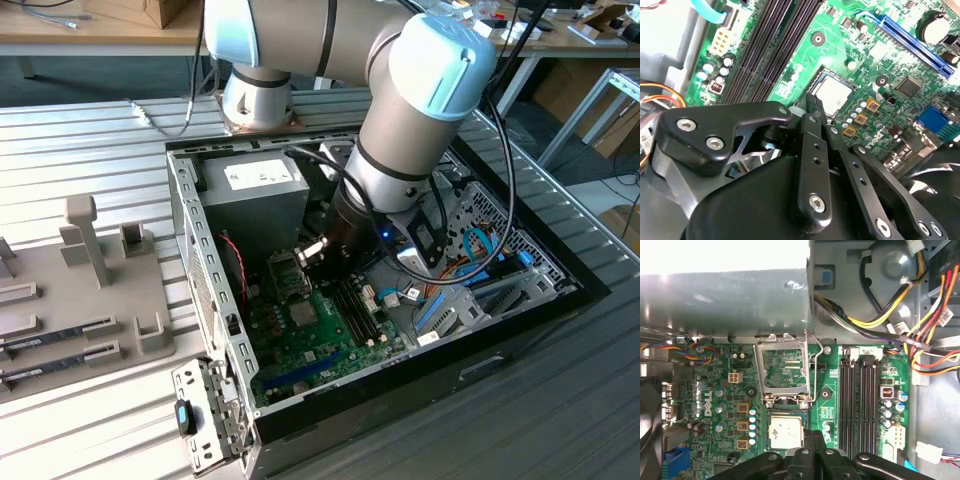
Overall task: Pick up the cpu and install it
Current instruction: 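Close the cpu cover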
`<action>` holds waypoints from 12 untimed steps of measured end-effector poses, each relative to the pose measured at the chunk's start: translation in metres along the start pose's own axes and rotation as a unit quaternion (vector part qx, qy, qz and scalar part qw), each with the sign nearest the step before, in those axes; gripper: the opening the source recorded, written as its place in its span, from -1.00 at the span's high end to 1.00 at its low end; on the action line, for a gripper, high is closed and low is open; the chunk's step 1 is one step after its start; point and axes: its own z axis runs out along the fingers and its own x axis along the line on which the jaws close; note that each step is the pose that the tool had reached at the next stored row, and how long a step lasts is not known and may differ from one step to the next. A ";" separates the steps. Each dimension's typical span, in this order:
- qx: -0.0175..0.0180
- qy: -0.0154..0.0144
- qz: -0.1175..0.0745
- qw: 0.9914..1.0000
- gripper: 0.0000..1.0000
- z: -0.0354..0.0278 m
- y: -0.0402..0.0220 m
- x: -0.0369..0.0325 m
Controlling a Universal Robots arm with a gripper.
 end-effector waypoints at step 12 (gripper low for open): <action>-0.003 0.001 0.000 1.000 0.79 -0.0018 0.0000 -0.0032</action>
